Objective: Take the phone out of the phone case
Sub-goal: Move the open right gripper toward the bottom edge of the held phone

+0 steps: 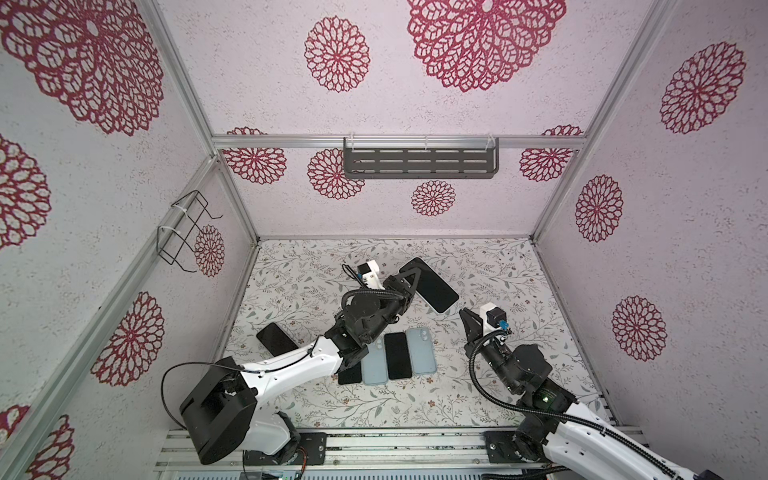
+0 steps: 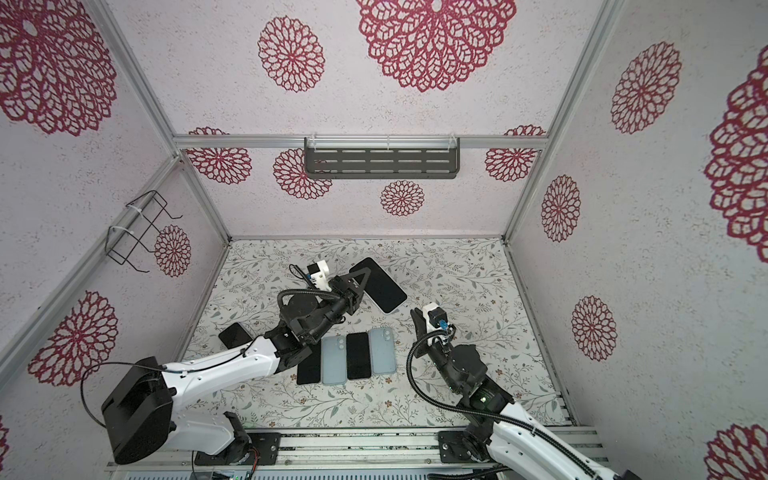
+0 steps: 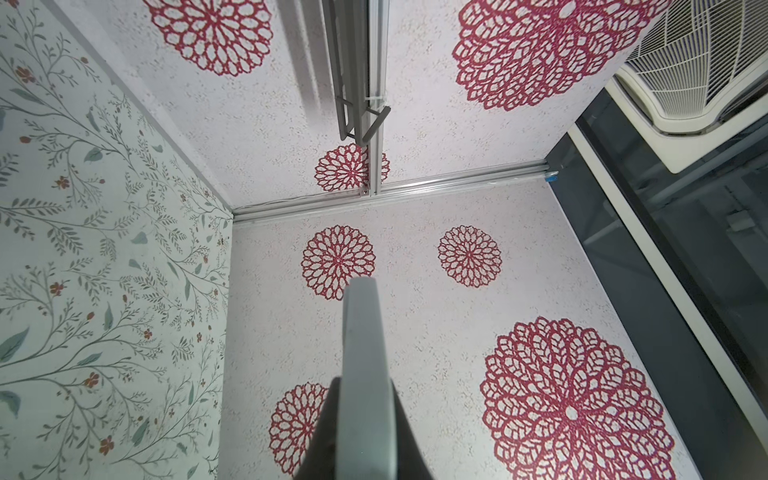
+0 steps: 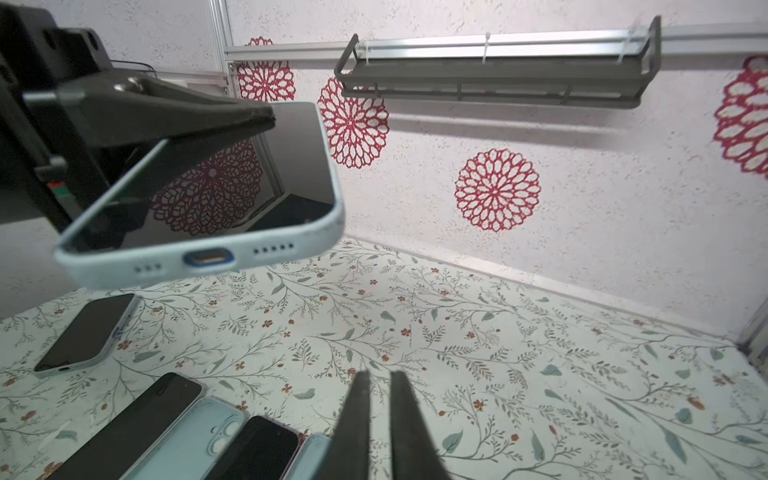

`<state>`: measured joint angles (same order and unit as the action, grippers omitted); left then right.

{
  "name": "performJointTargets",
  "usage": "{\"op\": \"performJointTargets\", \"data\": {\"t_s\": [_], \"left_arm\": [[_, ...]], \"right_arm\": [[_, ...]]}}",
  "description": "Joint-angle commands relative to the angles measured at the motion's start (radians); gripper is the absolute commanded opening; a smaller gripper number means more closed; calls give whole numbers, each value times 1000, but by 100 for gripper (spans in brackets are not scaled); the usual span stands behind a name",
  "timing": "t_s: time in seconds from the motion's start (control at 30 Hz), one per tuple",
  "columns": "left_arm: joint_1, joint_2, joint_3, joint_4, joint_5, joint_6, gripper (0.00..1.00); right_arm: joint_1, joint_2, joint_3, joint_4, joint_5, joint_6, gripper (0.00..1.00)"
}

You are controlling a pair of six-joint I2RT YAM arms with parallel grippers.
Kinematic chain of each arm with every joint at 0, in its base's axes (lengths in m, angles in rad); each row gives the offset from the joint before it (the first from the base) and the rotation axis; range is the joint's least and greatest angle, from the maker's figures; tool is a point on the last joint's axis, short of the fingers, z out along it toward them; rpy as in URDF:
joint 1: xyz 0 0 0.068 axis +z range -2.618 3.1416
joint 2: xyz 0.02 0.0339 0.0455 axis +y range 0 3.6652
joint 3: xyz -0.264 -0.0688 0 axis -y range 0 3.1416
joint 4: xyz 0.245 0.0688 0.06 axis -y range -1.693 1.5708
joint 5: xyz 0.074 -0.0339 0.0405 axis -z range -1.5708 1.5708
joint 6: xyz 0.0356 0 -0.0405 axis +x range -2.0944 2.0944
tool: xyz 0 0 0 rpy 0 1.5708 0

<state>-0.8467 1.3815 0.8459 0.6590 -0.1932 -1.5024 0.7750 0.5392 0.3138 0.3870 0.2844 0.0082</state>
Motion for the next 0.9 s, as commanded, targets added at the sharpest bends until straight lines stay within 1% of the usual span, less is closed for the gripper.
{"op": "performJointTargets", "data": {"t_s": [0.0,0.07,0.13,0.17,0.2,0.23,0.33,0.43,0.53,0.63,0.87], "left_arm": [[28,-78,-6,5,23,48,0],[36,-115,-11,-25,31,77,0],[41,-151,-19,-58,30,105,0],[42,-167,-25,-67,20,116,0],[41,-180,-38,-63,4,124,0],[42,-189,-54,-37,-2,131,0],[43,-186,-73,38,-3,142,0],[41,-182,-80,66,-5,147,0],[39,-183,-91,91,-12,149,0],[37,-184,-96,99,-20,154,0],[29,-173,-102,129,-29,157,0]], "right_arm": [[-6,-68,17,-8,-3,42,40],[-10,-91,38,-57,-28,89,55],[-20,-94,76,-108,-136,144,66],[-23,-84,94,-124,-186,179,68],[-25,-65,106,-119,-235,242,69],[-26,-41,98,-67,-293,319,69],[-25,53,49,182,-469,517,68],[-11,120,17,381,-515,645,67],[13,175,9,483,-539,700,66],[41,218,1,559,-540,728,66],[59,320,3,721,-546,800,66]]}}
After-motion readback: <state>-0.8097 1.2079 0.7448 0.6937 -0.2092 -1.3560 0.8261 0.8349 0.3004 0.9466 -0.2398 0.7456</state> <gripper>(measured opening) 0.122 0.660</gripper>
